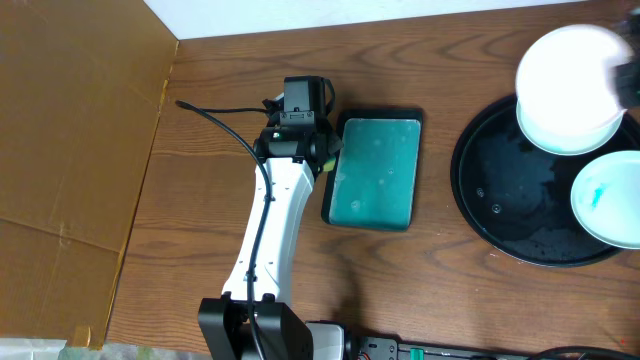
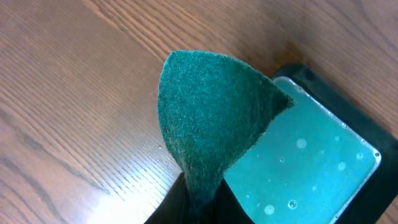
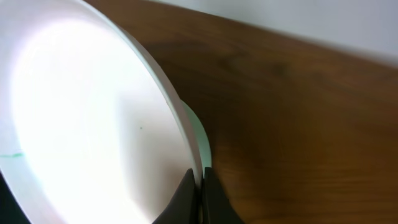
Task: Clean dirty plates on tray and stack at the side
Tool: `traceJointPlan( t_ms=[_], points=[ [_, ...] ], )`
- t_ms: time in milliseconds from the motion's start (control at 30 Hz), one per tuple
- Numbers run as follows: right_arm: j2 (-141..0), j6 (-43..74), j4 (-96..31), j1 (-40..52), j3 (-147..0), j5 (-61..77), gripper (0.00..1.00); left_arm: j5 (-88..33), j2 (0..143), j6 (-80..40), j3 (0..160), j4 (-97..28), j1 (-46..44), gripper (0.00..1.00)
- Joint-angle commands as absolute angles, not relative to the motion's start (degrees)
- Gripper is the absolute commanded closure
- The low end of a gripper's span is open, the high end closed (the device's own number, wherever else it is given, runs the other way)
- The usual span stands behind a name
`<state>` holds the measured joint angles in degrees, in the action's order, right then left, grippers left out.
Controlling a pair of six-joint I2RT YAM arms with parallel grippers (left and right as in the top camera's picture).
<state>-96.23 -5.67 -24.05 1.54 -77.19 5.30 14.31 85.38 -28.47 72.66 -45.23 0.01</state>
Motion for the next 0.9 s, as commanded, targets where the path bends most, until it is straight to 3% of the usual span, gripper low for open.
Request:
traceJointPlan(
  t_ms=[0, 133, 333, 867],
  points=[
    [-94.52, 4.6, -22.92, -6.61, -77.95, 36.67, 0.99, 15.05, 84.97, -28.34, 72.82, -44.88, 0.32, 0.93],
    [-94.63, 7.53, -24.27, -15.94, -77.93, 36.97, 0.99, 15.05, 84.97, -28.34, 72.82, -44.71, 0.32, 0.93],
    [-96.62, 12.62, -27.22, -25.82, -77.23, 17.87, 0.99, 15.03, 84.97, -28.34, 72.82, -44.73, 0.3, 0.93],
    [-112.12, 20.32, -18.63, -33.3, -75.24, 9.82, 0.99, 15.03, 84.97, -28.32, 72.82, -44.73, 0.3, 0.92]
  ],
)
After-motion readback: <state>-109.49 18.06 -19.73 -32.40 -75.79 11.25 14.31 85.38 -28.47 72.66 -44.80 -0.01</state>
